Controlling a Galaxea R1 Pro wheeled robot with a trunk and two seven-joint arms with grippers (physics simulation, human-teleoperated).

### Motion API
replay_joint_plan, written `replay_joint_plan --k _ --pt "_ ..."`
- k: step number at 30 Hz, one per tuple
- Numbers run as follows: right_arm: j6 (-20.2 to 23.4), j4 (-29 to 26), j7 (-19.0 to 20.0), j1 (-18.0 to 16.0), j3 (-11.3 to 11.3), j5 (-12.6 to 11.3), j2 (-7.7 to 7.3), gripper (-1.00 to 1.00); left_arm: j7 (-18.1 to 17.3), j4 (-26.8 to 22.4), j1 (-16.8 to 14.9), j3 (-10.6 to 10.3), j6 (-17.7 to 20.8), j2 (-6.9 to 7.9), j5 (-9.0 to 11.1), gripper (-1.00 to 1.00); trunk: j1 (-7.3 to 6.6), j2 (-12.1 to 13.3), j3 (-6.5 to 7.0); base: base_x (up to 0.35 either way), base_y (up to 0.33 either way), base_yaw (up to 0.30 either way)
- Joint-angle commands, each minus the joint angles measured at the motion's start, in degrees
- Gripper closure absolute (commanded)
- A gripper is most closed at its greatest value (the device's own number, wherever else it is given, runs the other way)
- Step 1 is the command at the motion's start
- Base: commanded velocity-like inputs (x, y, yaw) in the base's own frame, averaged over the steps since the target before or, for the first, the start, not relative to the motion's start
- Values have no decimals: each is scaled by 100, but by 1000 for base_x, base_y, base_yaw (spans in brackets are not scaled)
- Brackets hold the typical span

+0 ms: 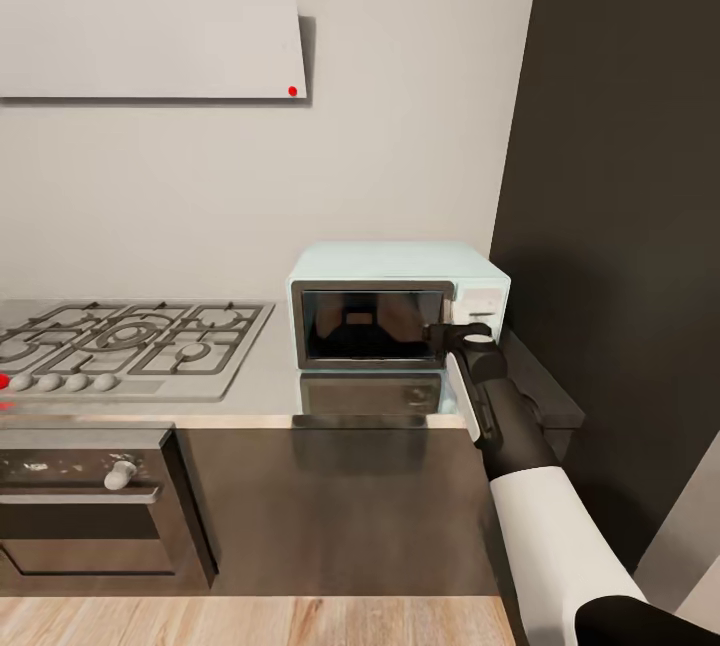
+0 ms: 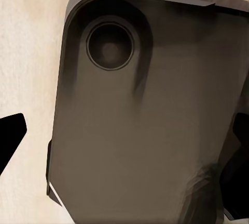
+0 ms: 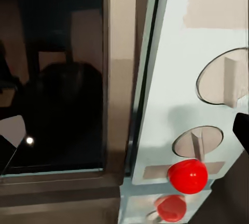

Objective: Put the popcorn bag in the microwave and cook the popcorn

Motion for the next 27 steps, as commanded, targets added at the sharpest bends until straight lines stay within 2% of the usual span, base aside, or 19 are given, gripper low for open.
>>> replay_joint_plan --k 1,7,12,18,21,22,27 --pt "10 -38 -9 -4 9 80 26 -100 -28 -4 1 1 -7 1 49 -100 0 -3 -5 0 0 0" --pt "44 -231 -12 -5 43 155 41 -100 -27 -4 1 5 -7 1 52 -100 0 -3 -5 0 0 0" --pt "35 -308 127 -4 26 68 18 -100 -27 -4 1 4 -7 1 52 -100 0 -3 -5 0 0 0" --pt "-138 -223 320 -6 -157 85 0 -100 -27 -4 1 4 -7 1 52 -100 0 -3 -5 0 0 0" --pt "-234 -207 416 -4 -167 93 -30 -100 -27 -6 1 2 -7 1 52 -100 0 -3 -5 0 0 0" --pt "-325 -205 956 -2 -168 94 -40 -100 -27 -6 1 2 -7 1 52 -100 0 -3 -5 0 0 0" --pt "-364 -184 954 1 -169 92 -114 -100 -27 -4 1 2 -7 1 52 -100 0 -3 -5 0 0 0"
